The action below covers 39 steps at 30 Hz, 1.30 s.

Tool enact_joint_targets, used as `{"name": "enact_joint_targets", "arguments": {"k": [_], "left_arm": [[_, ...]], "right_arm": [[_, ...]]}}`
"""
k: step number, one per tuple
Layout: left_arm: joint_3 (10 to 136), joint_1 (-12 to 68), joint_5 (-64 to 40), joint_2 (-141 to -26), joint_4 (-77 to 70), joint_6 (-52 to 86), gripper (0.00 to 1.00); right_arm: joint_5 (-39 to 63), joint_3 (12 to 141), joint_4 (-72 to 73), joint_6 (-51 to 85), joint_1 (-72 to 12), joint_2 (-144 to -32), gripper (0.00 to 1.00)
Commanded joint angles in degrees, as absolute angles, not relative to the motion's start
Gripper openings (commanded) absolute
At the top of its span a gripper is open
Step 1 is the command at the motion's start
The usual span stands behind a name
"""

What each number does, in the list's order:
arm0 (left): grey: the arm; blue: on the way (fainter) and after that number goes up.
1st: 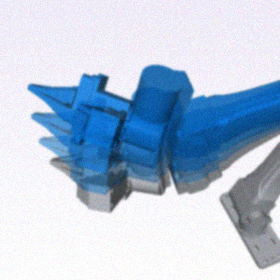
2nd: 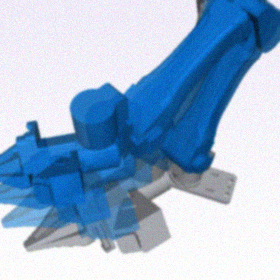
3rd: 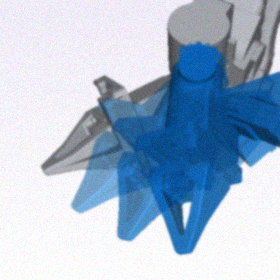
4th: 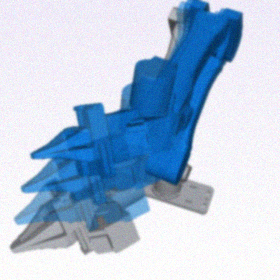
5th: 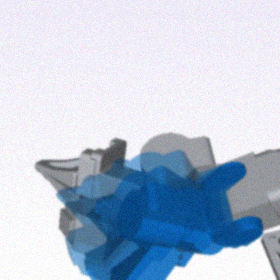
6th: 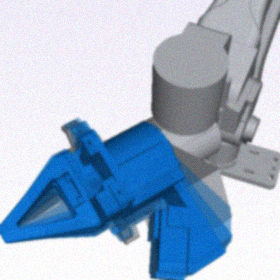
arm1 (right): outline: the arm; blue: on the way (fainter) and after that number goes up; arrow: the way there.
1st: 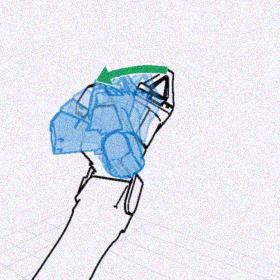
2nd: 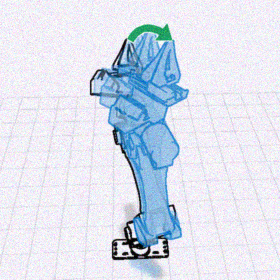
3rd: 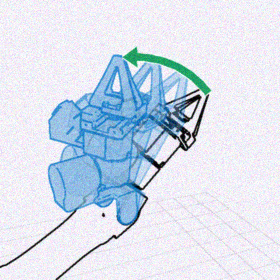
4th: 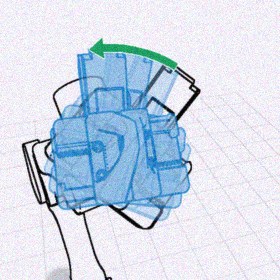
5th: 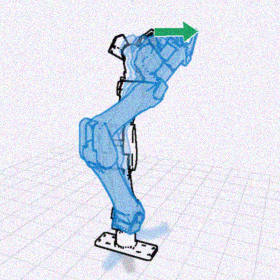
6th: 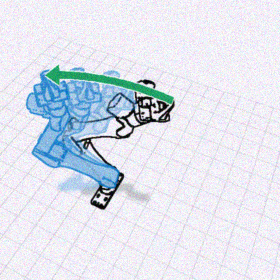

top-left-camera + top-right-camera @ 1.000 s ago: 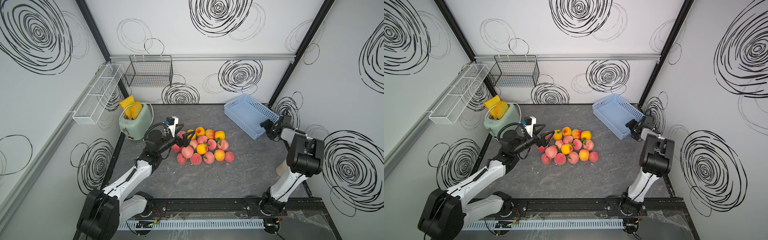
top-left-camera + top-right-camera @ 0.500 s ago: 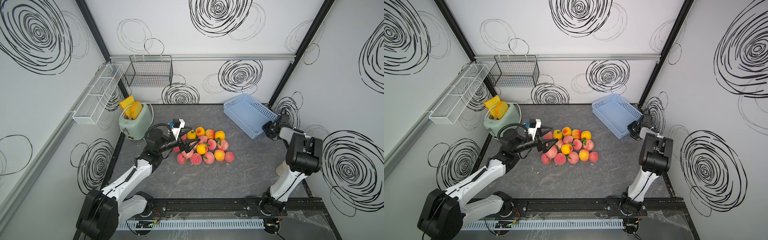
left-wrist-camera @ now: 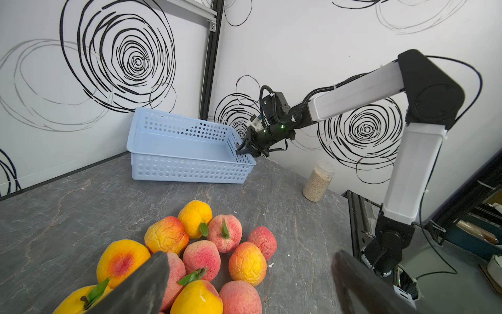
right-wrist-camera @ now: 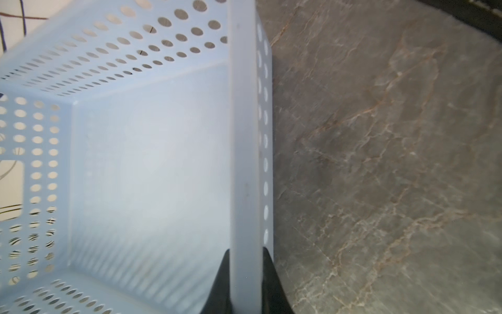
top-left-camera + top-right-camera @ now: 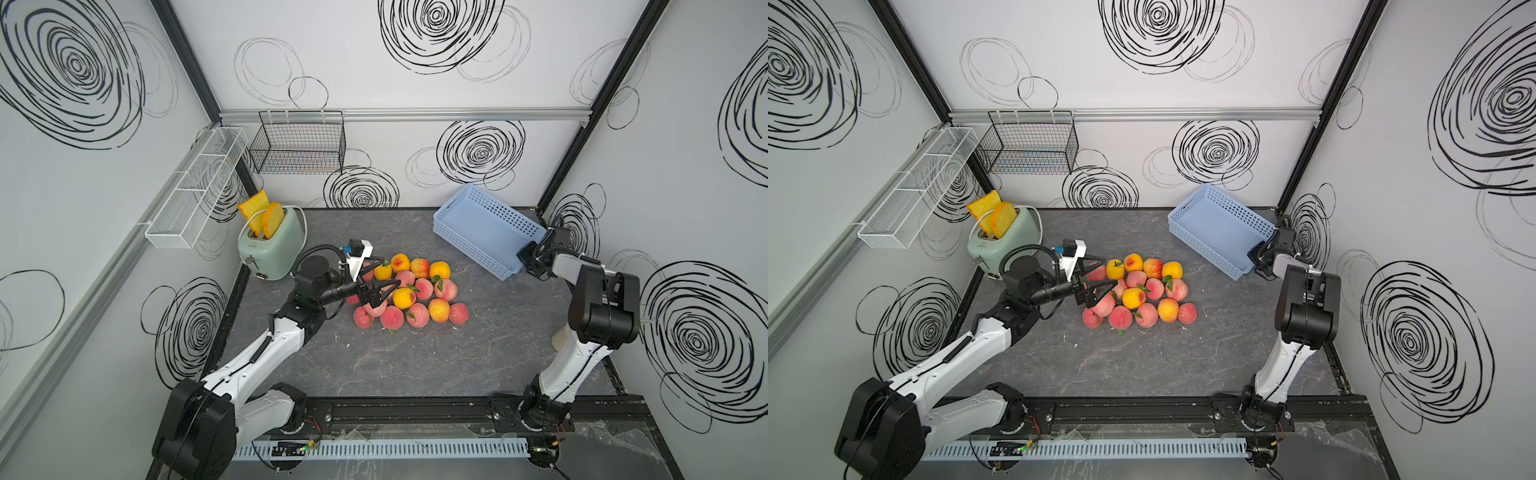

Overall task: Put the peaches into the basket
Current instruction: Move the basket to the center of the board.

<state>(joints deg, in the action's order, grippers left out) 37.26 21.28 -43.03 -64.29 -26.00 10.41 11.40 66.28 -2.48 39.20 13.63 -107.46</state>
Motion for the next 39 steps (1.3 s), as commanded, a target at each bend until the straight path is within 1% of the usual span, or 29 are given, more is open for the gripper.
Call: {"name": "enact_joint_targets", "arguments": {"k": [1,5,11,16,19,28,34,39], "left_arm": [[38.8,21.5,-41.4,-63.5,-26.1,9.0,0.98],[39.0,21.5,-40.8,-63.8,-25.6,9.0,0.98],[39.4,21.3,-39.6,-63.8,-23.4,8.2,0.98],[39.6,20.7,-38.0,-64.1,-22.7,8.8,0.97],[39.6,20.1,-37.1,-64.7,-22.6,9.9,0.97],[41.1,16.6,-32.1,-67.5,-20.2,12.5,0.98],[42.3,14.1,-31.2,-70.3,-19.7,14.3,0.99],[42.7,13.7,-31.0,-72.0,-18.9,14.9,1.0]], "right_arm": [[12.4,68.0,1.0,36.8,11.3,-106.8,0.0],[14.0,71.4,1.0,34.0,8.8,-109.6,0.0],[13.4,78.0,-1.6,29.7,4.7,-113.8,0.0],[14.8,84.5,-4.2,26.2,2.9,-118.6,0.0],[16.5,87.7,-5.3,25.3,1.8,-121.2,0.0],[15.4,96.4,-10.7,21.0,-4.1,-126.7,0.0],[15.3,98.9,-12.5,19.9,-6.6,-128.4,0.0],[14.5,100.5,-13.9,18.4,-8.4,-129.5,0.0]]}}
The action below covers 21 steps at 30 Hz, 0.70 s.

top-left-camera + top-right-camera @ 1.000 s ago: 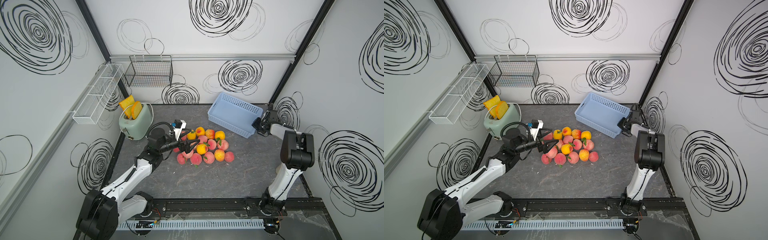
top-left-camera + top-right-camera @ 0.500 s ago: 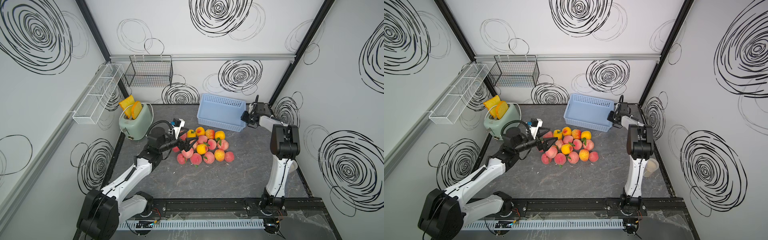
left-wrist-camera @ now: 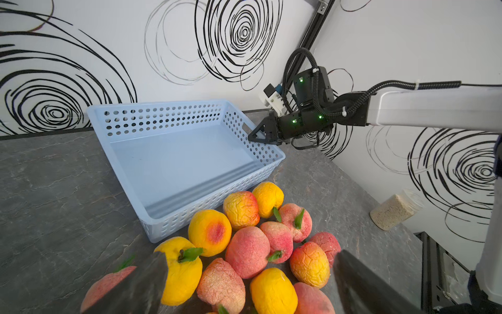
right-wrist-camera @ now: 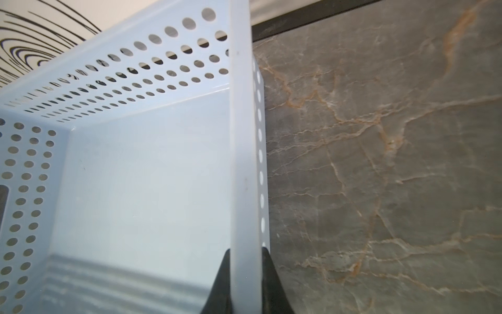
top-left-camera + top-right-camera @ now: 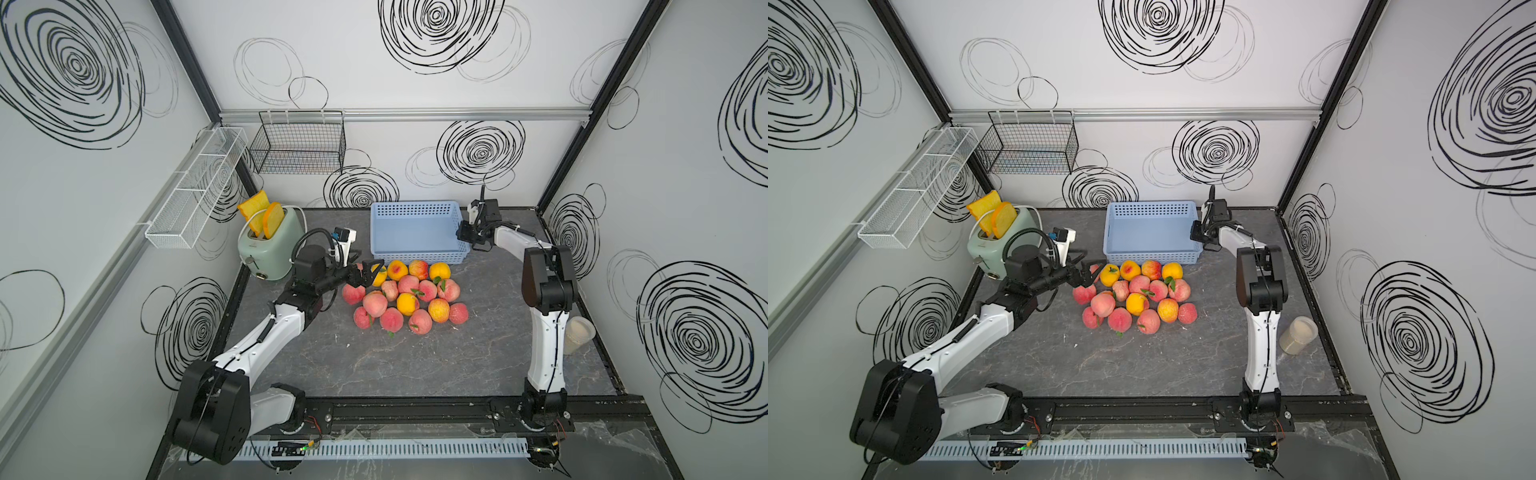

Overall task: Put the peaches into the basket
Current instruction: Move the basket to the center of the board.

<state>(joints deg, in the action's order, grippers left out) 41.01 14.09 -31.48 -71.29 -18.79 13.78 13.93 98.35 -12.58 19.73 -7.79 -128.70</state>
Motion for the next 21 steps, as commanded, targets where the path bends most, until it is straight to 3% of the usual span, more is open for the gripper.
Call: {"name": "enact_joint_targets", "arguments": {"k": [1,21], "left_arm": [[42.6,13.8,-31.0,-72.1,-18.9,14.9,1.0],[42.3,13.8,-30.5,-72.4,-18.0,15.1,1.0]], "right_arm": [[14.4,100.7,-14.2,18.0,-8.7,-129.6,0.0],[12.2,93.4,-13.0,16.3,-10.1,-124.8,0.0]]}}
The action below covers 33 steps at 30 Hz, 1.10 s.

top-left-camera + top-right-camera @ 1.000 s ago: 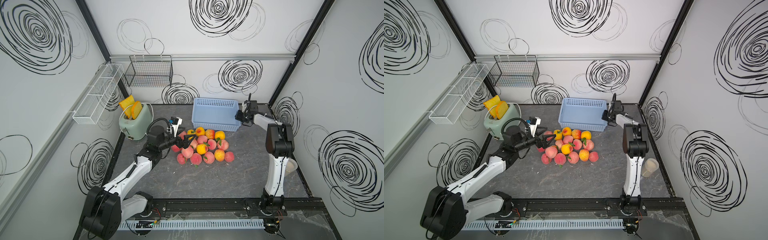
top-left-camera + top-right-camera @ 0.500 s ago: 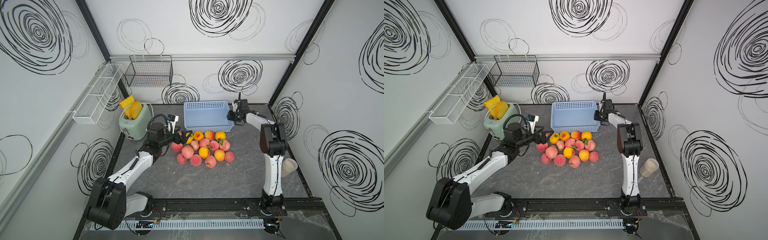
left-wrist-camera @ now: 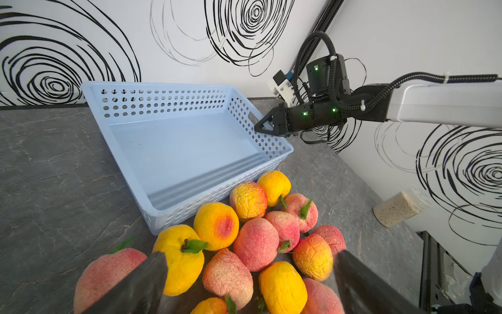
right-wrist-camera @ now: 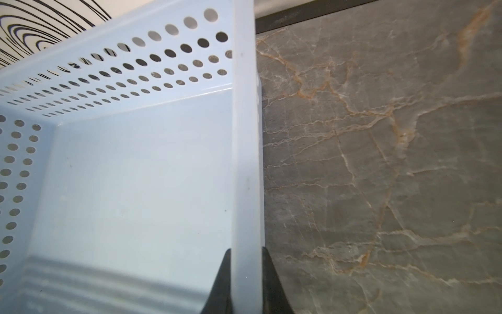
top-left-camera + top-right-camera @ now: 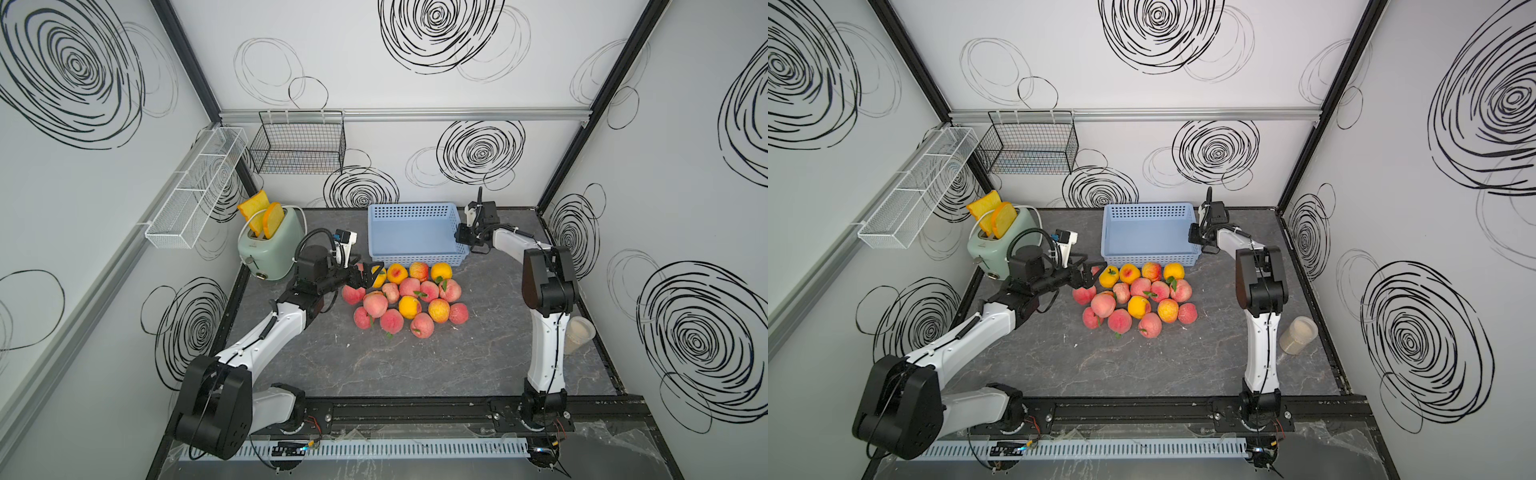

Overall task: Put the peaches into the basket
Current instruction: Move the basket to the center of the board.

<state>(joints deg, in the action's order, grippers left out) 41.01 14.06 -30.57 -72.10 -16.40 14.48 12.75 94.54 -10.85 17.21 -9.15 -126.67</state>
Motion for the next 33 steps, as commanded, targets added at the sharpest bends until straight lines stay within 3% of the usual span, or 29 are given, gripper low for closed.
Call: {"name": "enact_joint_targets", "arguments": {"k": [1,7,9,15,23,28,33], "left_arm": [[42.3,13.7,-30.5,-72.4,-17.9,15.1,1.0],[42.4,13.7,-30.5,-72.6,-17.9,15.2,1.0],[42.5,13.8,-30.7,-72.6,-17.8,15.3,0.99],[44.3,14.1,-32.8,-72.1,-15.0,13.6,0.97],[45.0,16.7,-37.4,-69.5,-13.2,6.4,1.0],[43.4,20.8,-43.2,-66.3,-10.6,-2.1,0.99],[39.6,27.4,-42.9,-62.0,-10.6,-9.3,0.97]], "right_arm": [[11.5,93.5,-13.3,16.4,-10.4,-124.6,0.0],[8.0,93.2,-13.9,19.7,-11.3,-123.6,0.0],[7.8,93.0,-13.9,20.4,-11.4,-123.4,0.2],[8.5,92.6,-13.5,22.0,-11.4,-122.0,0.42],[6.4,89.4,-13.1,22.3,-10.7,-114.8,0.59],[6.9,79.5,-10.7,22.9,-9.0,-103.7,0.66],[7.4,65.9,-10.9,23.0,-7.3,-92.1,0.71]]}}
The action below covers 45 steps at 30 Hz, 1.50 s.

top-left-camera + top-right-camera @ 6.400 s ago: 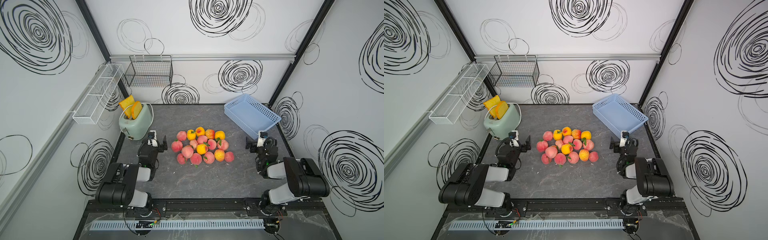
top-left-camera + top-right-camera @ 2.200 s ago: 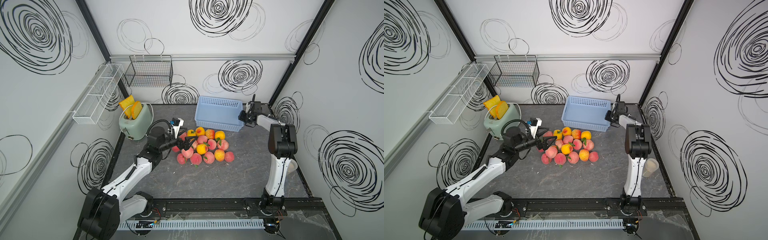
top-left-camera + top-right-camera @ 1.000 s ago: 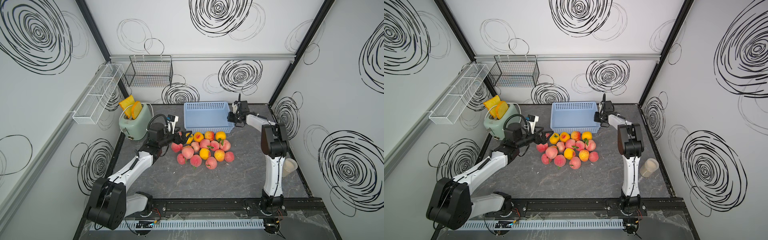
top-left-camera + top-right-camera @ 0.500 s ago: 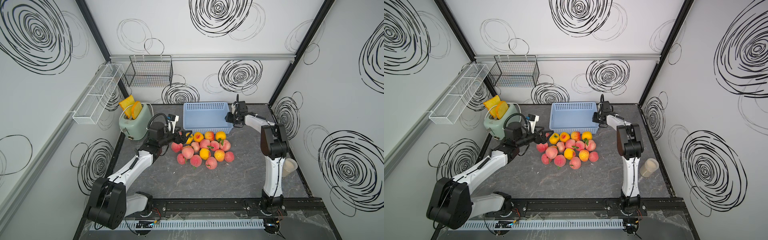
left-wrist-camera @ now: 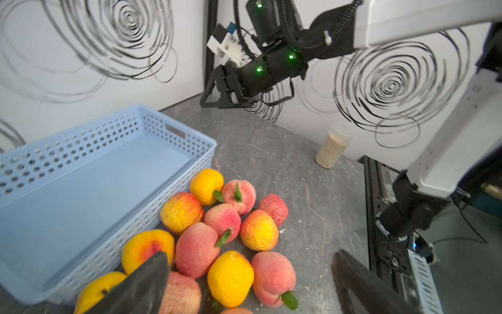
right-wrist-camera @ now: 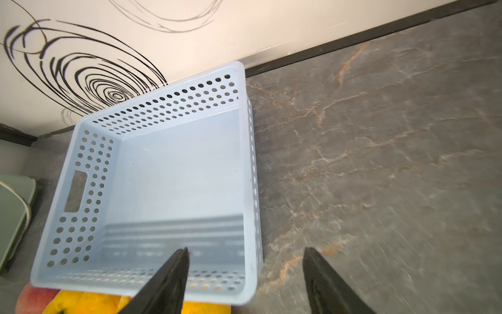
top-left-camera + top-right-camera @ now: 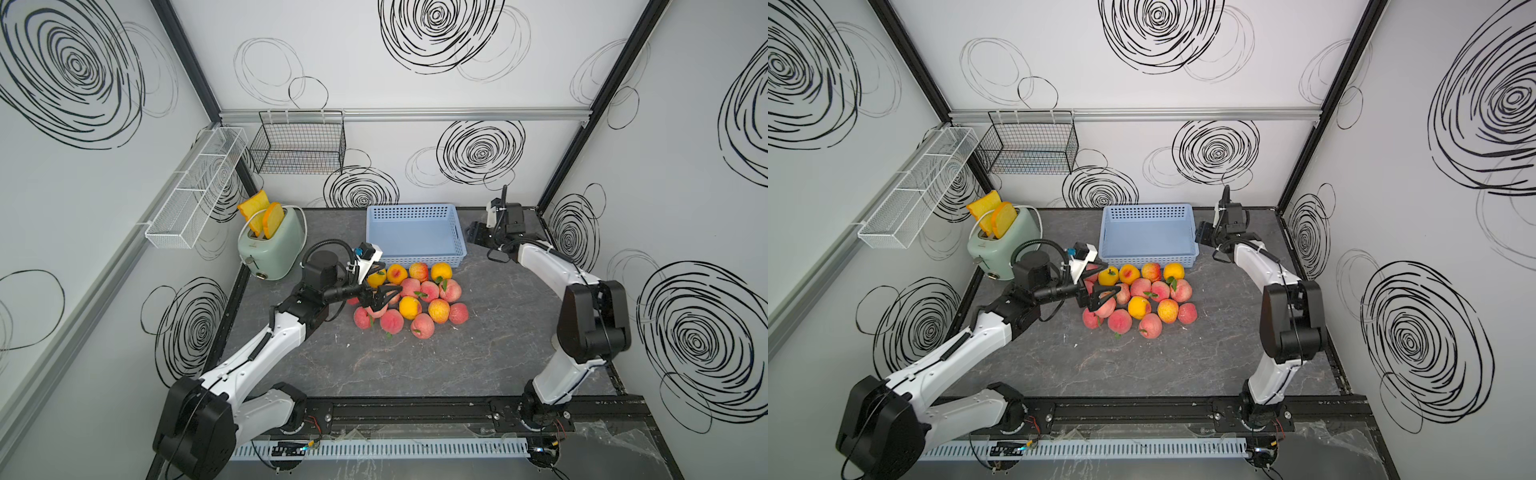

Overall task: Put the peaches into the basket
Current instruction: Move the basket to the center of the board, then pick up the peach from the center of the board.

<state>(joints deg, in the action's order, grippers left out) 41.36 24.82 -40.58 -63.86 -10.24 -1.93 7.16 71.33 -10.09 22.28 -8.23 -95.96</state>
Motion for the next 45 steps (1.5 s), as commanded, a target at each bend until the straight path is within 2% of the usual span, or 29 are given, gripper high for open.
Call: {"name": "enact_joint_targets", "arguments": {"k": [1,6,11,17,22,27,38,45], "left_arm": [[39.2,28.5,-42.8,-61.6,-10.5,-10.4,0.98],[39.0,33.6,-38.6,-62.0,-8.2,-14.0,0.98],[41.5,36.2,-36.9,-64.7,-3.5,-15.3,0.98],[42.0,37.0,-36.3,-65.2,-3.7,-14.9,0.98],[42.4,37.0,-35.6,-65.5,-3.1,-14.5,0.98],[42.3,37.0,-35.2,-65.4,-3.1,-14.5,0.97],[42.7,37.1,-34.5,-66.0,-2.5,-14.5,0.98],[42.9,37.0,-34.0,-66.4,-2.1,-14.4,0.98]], "right_arm": [[8.5,63.9,-11.3,23.1,-6.9,-90.2,0.72],[13.3,53.4,-15.2,22.3,-7.6,-81.0,0.77],[17.4,43.3,-17.6,22.0,-12.2,-74.1,0.83],[15.1,39.3,-19.3,24.3,-21.1,-74.1,0.88],[14.2,38.5,-19.4,23.9,-21.8,-75.7,0.88],[13.8,37.5,-19.5,24.5,-21.8,-75.0,0.85],[12.1,36.8,-17.6,24.3,-21.4,-77.3,0.71],[11.7,37.2,-17.0,23.9,-21.2,-78.9,0.58]]}}
